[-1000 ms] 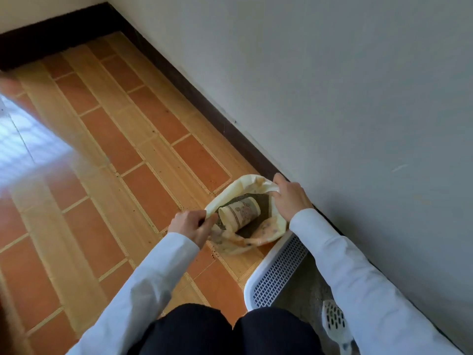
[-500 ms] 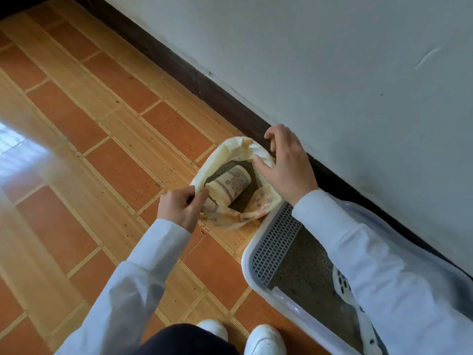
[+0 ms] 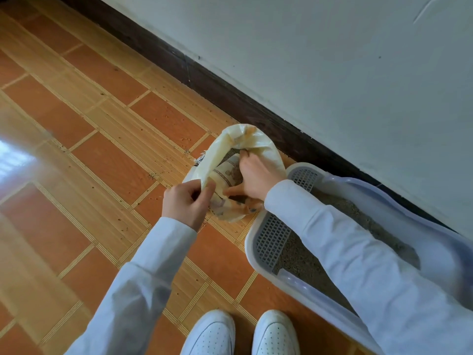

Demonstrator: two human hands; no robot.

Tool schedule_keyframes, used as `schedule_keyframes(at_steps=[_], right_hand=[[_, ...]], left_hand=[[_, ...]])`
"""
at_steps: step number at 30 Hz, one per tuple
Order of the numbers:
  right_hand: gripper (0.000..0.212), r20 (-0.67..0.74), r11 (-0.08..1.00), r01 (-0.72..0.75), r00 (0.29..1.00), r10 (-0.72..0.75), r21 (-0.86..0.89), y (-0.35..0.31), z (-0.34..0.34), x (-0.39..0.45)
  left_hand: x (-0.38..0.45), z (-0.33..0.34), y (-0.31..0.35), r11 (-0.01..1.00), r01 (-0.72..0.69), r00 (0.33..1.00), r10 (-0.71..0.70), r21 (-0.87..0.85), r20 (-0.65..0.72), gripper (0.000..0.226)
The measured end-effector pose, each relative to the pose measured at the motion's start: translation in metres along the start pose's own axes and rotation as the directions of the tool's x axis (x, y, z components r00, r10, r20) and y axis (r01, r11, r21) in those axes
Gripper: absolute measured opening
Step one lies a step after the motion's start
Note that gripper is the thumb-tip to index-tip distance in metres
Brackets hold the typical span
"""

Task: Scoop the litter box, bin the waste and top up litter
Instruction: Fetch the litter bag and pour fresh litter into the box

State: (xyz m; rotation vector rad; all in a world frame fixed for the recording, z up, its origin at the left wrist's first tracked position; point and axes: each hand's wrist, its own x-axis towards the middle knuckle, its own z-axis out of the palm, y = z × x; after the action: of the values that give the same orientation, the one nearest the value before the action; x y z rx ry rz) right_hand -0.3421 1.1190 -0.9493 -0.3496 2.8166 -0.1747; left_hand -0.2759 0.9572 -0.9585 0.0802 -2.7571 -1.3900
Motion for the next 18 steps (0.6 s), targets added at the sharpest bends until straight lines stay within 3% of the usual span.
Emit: schedule_keyframes(at_steps=[5, 8, 14, 16, 18], right_hand=[[0.084, 0.051, 0.993, -0.078, 0.996, 0.073, 0.090, -0.010, 0.001, -0.003], [0.087, -0.037, 0.996, -0.081, 0.996, 0.082, 0.044, -0.014, 0.006, -0.005], [0.074, -0.345, 0.928, -0.101, 0.938, -0.031, -0.358, -0.018, 0.027, -0.007], [0.077, -0.291, 0.928, -0.053, 0.955, -0.061, -0.369, -0.015, 0.028, -0.007], [0.078, -0.208, 0.963, -0.003, 0.977, -0.055, -0.270, -0.013, 0.027, -0.004]], left_hand=[[-0.004, 0.002, -0.003, 1.000, -0.026, 1.000, 0.026, 0.002, 0.013, 0.047], [-0.006, 0.002, -0.002, 1.000, -0.024, 1.000, 0.025, -0.005, 0.018, 0.046], [-0.005, 0.001, -0.003, 1.000, -0.007, 1.000, 0.007, -0.019, 0.020, 0.046], [-0.005, 0.001, -0.003, 1.000, -0.002, 1.000, 0.003, -0.015, 0.023, 0.047], [-0.006, 0.002, -0.002, 1.000, 0.000, 0.999, 0.000, -0.013, 0.032, 0.048]])
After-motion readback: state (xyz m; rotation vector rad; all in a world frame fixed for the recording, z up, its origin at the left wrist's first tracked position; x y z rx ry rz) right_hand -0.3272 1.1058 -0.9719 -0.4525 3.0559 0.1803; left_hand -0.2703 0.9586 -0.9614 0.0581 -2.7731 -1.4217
